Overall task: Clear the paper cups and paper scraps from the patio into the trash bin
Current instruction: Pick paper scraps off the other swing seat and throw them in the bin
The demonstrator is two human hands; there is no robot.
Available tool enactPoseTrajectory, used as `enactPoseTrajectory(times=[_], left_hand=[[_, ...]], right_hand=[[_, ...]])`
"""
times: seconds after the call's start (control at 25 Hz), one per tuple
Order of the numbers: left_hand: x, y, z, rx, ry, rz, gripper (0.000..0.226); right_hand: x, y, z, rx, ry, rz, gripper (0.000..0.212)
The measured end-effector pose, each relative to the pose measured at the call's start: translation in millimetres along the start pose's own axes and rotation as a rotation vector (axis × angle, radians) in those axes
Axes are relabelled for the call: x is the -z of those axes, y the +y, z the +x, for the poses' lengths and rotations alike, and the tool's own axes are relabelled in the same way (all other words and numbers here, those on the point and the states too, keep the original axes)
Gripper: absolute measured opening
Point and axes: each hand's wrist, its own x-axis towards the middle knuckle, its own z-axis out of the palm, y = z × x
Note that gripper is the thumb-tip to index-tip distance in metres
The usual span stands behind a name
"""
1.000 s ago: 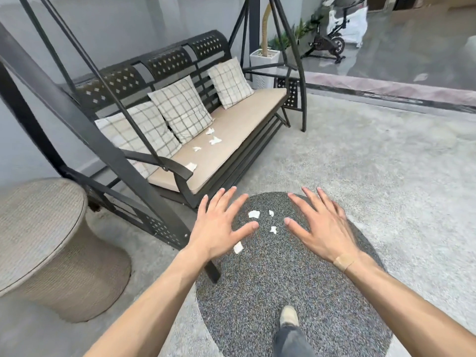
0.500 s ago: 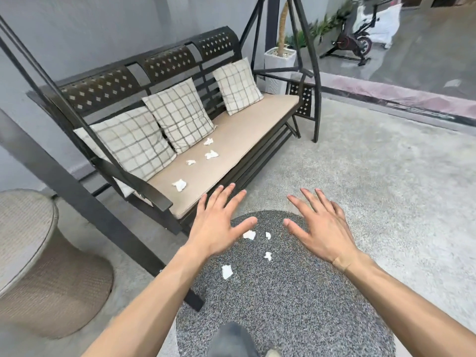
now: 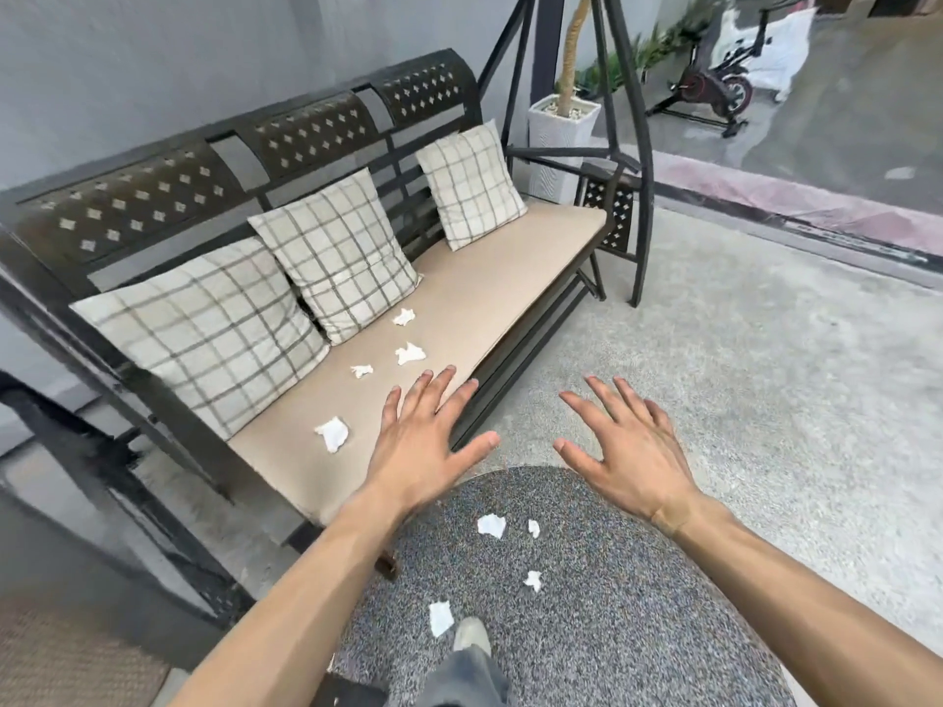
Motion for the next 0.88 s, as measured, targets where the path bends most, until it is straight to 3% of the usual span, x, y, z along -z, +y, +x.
enactPoseTrajectory(times=[0.4, 0.88], left_hand=[[6.3, -76.2, 133.2, 0.078, 0.042, -0.034, 0.084], [-3.6, -117.8, 261.5, 0.49, 0.114, 0.02, 0.081]], right_hand=[[-13.2, -11.4, 168.4, 0.084, 0.007, 0.027, 0.066], [-42.5, 9.1, 402.9, 0.493, -0.108, 0.045, 0.065]])
